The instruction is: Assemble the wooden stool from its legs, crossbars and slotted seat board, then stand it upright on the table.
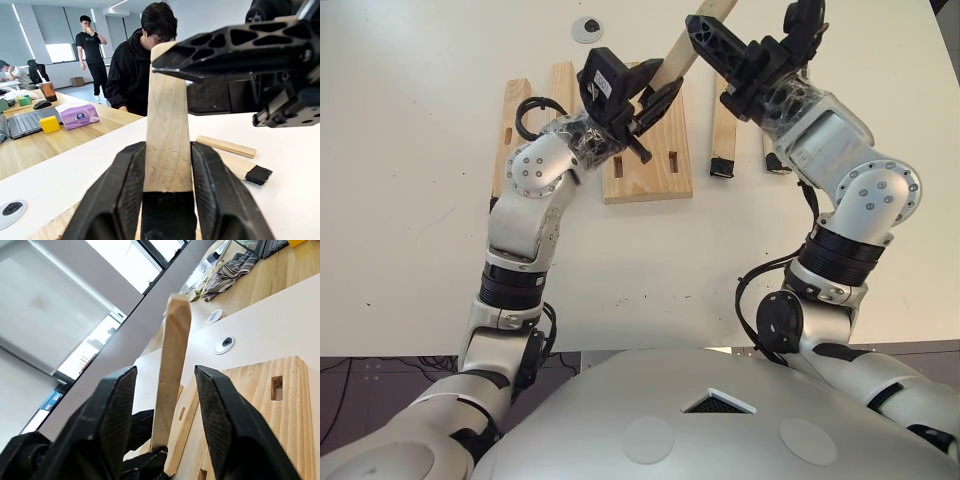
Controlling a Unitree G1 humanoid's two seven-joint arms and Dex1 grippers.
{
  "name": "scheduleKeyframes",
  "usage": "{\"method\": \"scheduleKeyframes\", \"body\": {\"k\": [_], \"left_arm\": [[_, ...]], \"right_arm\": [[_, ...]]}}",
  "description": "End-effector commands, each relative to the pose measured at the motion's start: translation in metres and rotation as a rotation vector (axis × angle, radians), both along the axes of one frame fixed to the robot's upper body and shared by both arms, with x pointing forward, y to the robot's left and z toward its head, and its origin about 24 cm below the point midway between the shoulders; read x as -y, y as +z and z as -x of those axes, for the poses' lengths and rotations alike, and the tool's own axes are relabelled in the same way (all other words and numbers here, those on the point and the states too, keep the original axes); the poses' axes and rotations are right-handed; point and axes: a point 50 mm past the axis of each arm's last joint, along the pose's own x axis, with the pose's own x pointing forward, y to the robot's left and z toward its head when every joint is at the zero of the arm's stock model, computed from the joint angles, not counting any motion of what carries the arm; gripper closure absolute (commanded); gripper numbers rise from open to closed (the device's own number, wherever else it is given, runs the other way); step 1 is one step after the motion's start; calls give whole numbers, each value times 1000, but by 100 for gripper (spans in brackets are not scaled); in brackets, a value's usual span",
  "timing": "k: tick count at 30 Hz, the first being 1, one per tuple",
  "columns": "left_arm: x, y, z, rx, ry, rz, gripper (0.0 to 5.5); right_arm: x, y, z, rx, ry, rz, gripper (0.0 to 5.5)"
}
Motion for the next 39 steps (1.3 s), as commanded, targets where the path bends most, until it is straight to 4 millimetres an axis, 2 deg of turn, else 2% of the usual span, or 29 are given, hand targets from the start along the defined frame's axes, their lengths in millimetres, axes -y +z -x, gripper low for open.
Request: {"method": "scheduleKeyframes", "body": {"k": [1,7,14,17,21,23,27,31,34,39], "left_arm": [[-8,-4,0,-7,18,-30,420],[-2,-9,4,11,-3,-64,421],[4,-12,7,30,-22,-95,421],[2,-14,3,29,8,-109,359],[-1,-12,-4,38,65,-102,313],[-6,-14,-9,28,119,-115,291],[-14,-20,-15,16,203,-127,291],[-13,-22,-15,14,218,-124,291],[-13,-23,-15,10,221,-119,291],[-13,-22,-17,8,221,-117,291]], "right_arm": [[3,7,-3,11,2,0,405],[1,5,-3,-4,9,13,508],[2,-2,-5,-34,-10,47,509],[7,-3,-7,-21,-66,86,509],[11,-2,-11,16,-137,124,509],[20,0,-16,71,-244,220,509],[44,3,-23,236,-452,518,509],[58,-22,-22,210,-544,529,509],[60,-38,-21,183,-578,471,509],[60,-52,-27,158,-614,415,509]]}}
